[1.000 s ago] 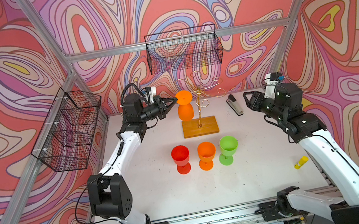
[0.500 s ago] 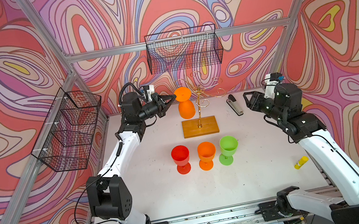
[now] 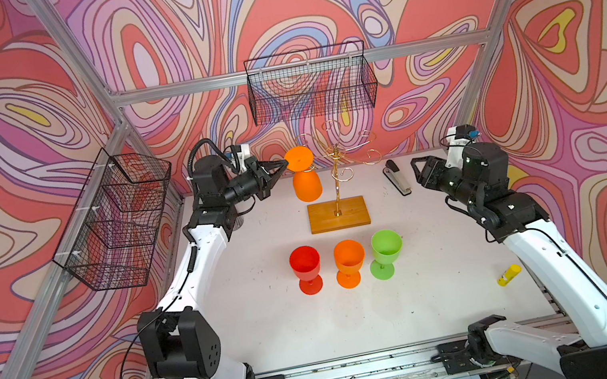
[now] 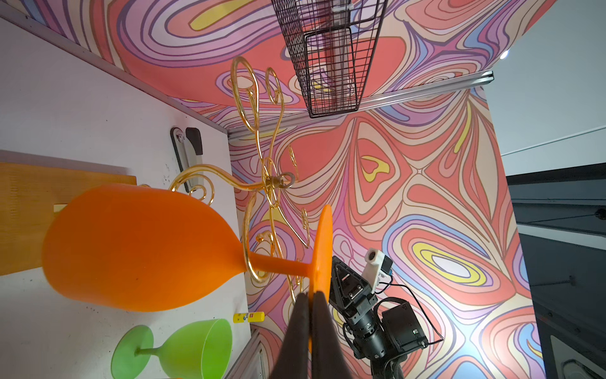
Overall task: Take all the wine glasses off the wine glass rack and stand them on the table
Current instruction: 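Slide the orange glass off the rack arm with the left gripper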
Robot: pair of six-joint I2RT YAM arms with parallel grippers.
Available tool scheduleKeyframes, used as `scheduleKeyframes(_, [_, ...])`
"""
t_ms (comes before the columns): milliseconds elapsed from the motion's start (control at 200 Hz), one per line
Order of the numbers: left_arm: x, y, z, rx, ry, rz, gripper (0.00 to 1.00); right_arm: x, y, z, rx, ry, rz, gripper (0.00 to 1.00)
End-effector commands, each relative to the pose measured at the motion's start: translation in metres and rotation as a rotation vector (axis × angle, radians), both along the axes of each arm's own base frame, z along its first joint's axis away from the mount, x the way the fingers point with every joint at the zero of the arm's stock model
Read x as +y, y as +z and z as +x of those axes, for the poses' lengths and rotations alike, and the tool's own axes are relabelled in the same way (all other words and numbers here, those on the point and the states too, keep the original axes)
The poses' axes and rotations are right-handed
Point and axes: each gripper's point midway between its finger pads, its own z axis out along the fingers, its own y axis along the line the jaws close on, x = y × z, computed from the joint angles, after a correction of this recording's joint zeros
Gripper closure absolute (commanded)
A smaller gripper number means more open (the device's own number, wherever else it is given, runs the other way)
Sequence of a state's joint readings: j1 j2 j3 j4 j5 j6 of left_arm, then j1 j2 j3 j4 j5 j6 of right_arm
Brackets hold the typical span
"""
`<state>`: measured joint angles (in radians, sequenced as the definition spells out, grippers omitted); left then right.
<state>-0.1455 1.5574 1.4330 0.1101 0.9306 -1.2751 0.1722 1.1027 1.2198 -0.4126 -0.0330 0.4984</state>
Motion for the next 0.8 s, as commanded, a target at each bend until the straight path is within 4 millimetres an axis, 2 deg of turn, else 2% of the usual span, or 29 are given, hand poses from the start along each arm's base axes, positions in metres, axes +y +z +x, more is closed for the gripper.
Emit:
scheduleKeyframes(0, [0.005, 0.023, -0.004, -0.062, 0.012, -0.006, 1.00, -0.002, -0.001, -0.001, -0.007, -0.008, -0.009, 0.47])
scheduleKeyframes(416, [0.001, 0.023, 0.015, -0.060, 0.014, -0.027, 1.00, -0.005, -0.002, -0.002, -0.005, -0.018, -0.020, 0.47])
scheduleKeyframes(796, [-0.015, 0.018, 0.024, -0.058, -0.021, -0.040, 1.00, -0.006, -0.005, -0.001, 0.001, -0.021, -0.028, 0.47])
